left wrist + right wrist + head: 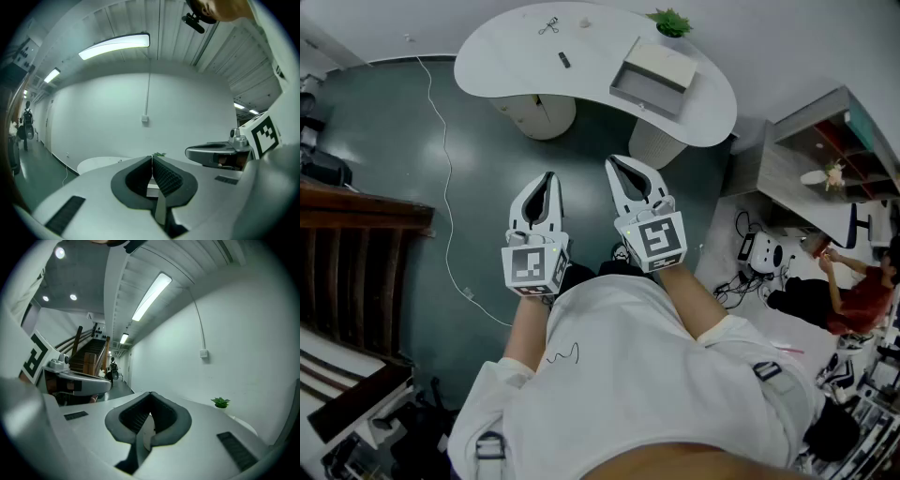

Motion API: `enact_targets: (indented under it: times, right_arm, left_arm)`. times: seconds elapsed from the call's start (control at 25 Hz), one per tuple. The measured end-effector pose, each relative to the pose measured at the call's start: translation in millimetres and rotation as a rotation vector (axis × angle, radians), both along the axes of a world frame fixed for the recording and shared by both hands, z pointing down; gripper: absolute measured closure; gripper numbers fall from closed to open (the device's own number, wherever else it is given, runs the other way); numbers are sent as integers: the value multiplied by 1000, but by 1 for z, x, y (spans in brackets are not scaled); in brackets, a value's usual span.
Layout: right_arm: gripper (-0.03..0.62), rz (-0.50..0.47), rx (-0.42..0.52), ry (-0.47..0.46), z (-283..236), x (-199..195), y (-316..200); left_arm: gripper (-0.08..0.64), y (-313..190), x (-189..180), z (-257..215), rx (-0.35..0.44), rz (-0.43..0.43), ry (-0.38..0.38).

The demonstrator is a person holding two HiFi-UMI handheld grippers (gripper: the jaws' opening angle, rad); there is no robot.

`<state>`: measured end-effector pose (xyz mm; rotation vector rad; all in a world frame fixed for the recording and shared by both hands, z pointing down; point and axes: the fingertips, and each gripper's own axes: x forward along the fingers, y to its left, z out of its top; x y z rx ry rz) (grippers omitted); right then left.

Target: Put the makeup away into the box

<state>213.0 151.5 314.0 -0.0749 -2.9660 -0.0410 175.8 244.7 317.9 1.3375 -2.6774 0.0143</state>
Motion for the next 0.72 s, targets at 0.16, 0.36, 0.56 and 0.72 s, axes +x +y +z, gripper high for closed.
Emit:
enact_targets:
  times: [0.16,0.36,0.56,0.72]
  right_arm:
    - [594,3,10,-2,2,-11,13]
    - [594,1,6,9,9,-26,36]
    - [594,-1,33,37,19,-42,61]
    - [592,1,56,73,33,-60,81]
  left_arm:
    - [538,15,-8,4,5,1,3]
    - [538,42,-21,12,8,-8,22]
    - [538,72,-36,25,9,-17,54]
    - [538,98,-51,39,12,-9,80]
